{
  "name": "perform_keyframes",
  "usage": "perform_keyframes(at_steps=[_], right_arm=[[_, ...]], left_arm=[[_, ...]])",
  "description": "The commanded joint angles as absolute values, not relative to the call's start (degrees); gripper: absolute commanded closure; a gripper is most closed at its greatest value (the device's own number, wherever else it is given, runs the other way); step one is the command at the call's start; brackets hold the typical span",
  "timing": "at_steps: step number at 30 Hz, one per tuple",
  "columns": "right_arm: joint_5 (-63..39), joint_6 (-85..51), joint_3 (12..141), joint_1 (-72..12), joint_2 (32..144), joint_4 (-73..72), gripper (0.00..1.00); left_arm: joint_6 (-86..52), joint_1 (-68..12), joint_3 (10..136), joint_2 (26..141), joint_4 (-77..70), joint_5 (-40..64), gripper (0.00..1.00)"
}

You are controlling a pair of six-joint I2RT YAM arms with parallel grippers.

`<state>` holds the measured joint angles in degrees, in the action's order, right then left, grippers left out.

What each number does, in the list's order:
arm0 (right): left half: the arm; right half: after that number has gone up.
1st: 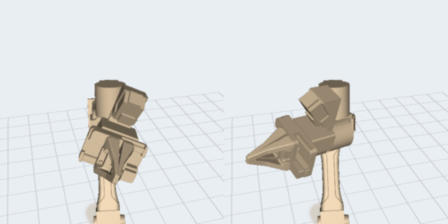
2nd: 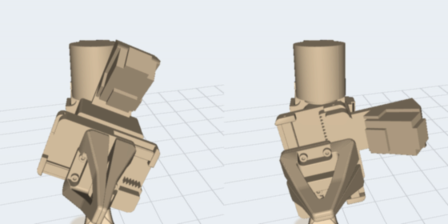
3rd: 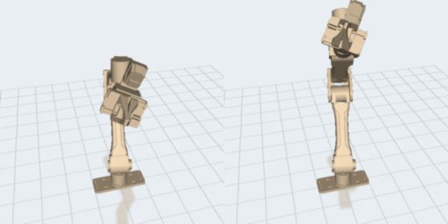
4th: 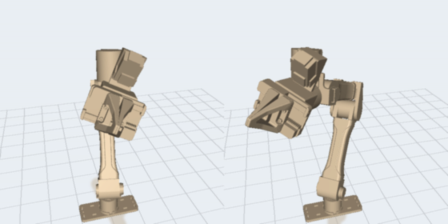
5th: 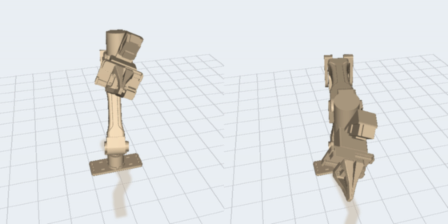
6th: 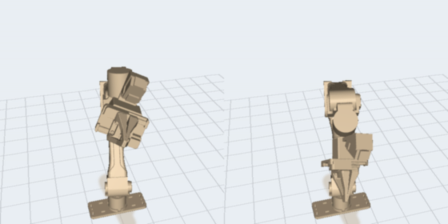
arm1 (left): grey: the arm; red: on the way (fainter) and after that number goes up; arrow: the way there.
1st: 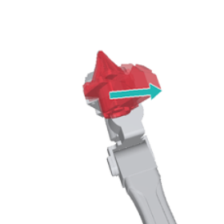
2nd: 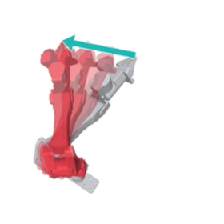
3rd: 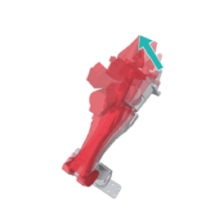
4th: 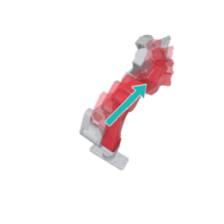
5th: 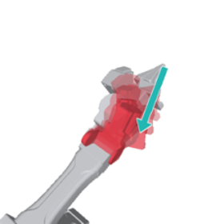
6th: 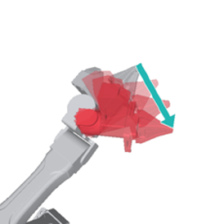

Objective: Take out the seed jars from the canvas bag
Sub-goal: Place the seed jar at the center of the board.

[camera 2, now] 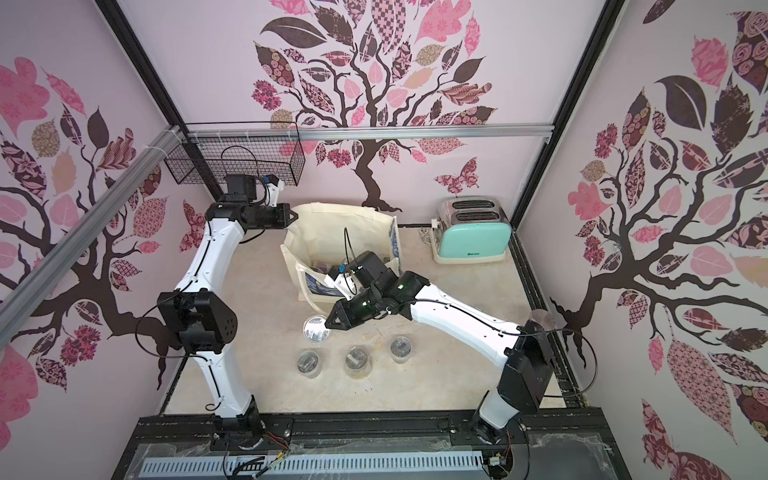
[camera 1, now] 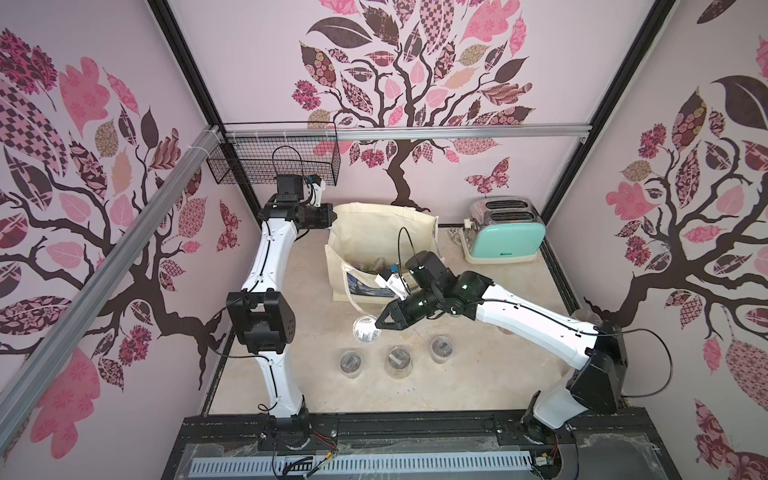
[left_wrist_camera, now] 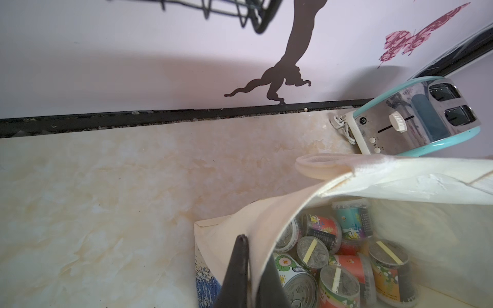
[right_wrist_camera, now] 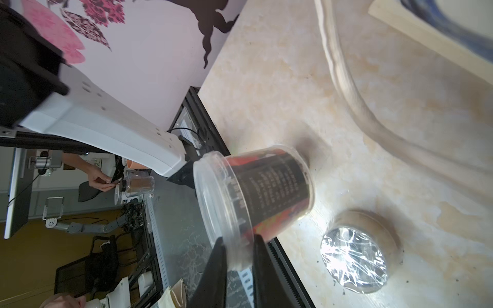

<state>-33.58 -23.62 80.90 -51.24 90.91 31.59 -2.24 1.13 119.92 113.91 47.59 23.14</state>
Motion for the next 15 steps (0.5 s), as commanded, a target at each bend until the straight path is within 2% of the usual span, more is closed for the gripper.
perform_keyframes(at_steps=[1, 7, 15], right_arm=[[-31.0, -24.1, 79.0, -51.5, 88.5, 31.0, 0.83], [-27.2, -28.2, 73.9, -51.0, 86.8, 28.4, 0.82], [-26.6, -33.8, 66.5, -43.4, 82.3, 25.0, 0.81]], left_arm=[[-3.9, 2.7, 122.0, 114.0, 42.6, 17.7, 1.0], [-5.8, 4.6, 120.8, 113.1, 41.6, 16.4, 1.0], [-5.1, 6.9, 118.4, 111.4, 40.7, 18.0, 1.0]])
